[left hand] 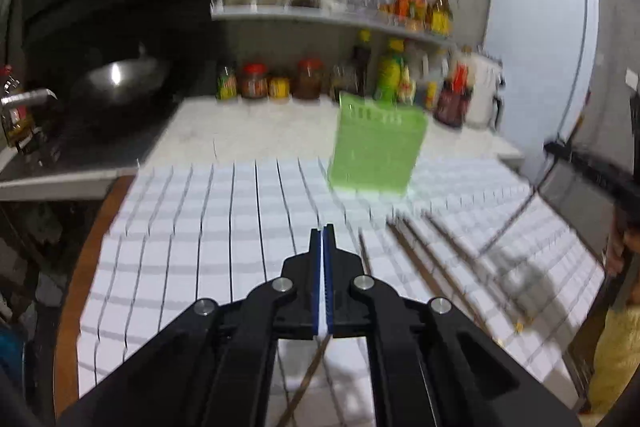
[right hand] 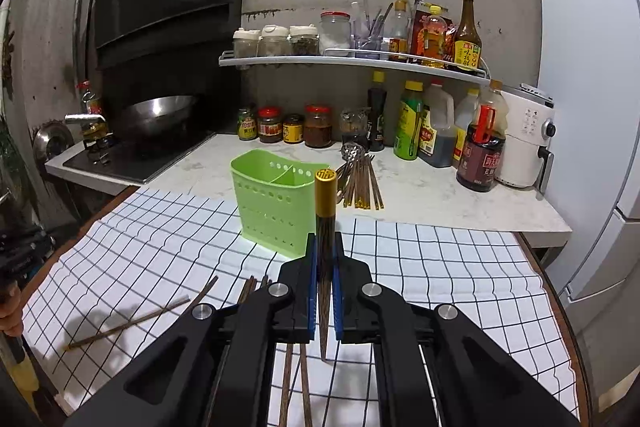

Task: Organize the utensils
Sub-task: 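Carry the upright chopsticks in both tools toward the green utensil holder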

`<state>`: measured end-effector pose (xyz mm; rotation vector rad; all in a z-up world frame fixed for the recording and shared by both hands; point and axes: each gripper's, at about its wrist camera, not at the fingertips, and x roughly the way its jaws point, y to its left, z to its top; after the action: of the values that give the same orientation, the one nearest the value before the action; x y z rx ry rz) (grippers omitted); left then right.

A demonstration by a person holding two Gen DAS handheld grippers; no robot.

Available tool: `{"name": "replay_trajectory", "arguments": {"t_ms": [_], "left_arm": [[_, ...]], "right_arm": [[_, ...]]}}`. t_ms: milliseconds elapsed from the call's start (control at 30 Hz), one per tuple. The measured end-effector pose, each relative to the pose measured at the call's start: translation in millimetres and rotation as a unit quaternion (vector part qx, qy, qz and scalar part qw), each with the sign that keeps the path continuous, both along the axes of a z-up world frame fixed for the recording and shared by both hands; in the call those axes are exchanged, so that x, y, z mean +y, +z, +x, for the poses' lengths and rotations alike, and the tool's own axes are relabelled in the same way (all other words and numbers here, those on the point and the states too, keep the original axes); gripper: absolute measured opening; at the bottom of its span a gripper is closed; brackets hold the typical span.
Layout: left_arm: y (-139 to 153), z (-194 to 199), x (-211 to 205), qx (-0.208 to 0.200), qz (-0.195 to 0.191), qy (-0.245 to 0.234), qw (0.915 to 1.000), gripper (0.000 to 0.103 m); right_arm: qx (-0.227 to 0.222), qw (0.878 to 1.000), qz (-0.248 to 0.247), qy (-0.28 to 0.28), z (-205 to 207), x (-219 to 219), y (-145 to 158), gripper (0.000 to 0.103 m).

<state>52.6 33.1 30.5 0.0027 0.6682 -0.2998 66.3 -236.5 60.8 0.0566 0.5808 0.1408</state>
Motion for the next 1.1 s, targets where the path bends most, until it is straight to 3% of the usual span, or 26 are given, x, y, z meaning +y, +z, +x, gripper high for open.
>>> {"name": "replay_trajectory", "arguments": {"t_ms": [33,67,100,133,333,400,567,700,900,1000,1100], "left_arm": [[-11,-5,1,0.02,0.012,-0.007,0.9997,0.017],[-23,-11,3,0.038,0.023,-0.012,0.9989,0.04],[-33,-17,4,0.05,0.03,-0.014,0.9982,0.049],[-45,-26,7,0.064,0.042,-0.018,0.9969,0.05],[-93,-66,34,0.123,0.068,0.003,0.9901,0.05],[-101,-73,39,0.129,0.076,0.01,0.9887,0.045],[-101,-83,32,0.103,0.113,0.007,0.9883,0.013],[-96,-84,21,0.093,0.113,-0.014,0.9892,0.007],[-32,-79,22,-0.019,0.055,-0.005,0.9983,0.007],[13,-71,22,-0.081,0.013,-0.011,0.9966,0.007],[45,-55,18,-0.115,-0.017,-0.018,0.9931,0.007]], "right_arm": [[-0.002,1.0,-0.001,-0.001,-3,0,-1,0.007],[-0.006,1.0,0.0,-0.002,-10,-1,-2,0.007],[-0.008,1.0,0.001,-0.003,-15,-2,-3,0.007],[-0.009,1.0,0.002,-0.003,-19,-1,-4,0.007],[-0.014,1.0,-0.01,-0.003,-41,5,-8,0.007],[-0.014,1.0,-0.008,-0.002,-44,7,-9,0.007],[-0.011,1.0,0.0,0.002,-47,9,-11,0.007],[-0.011,1.0,0.005,-0.001,-50,7,-12,0.007],[-0.012,1.0,0.013,-0.008,-50,-1,-10,0.007],[-0.015,1.0,0.02,-0.009,-50,-4,-8,0.007],[-0.018,1.0,0.024,-0.01,-49,-6,-8,0.007]]}}
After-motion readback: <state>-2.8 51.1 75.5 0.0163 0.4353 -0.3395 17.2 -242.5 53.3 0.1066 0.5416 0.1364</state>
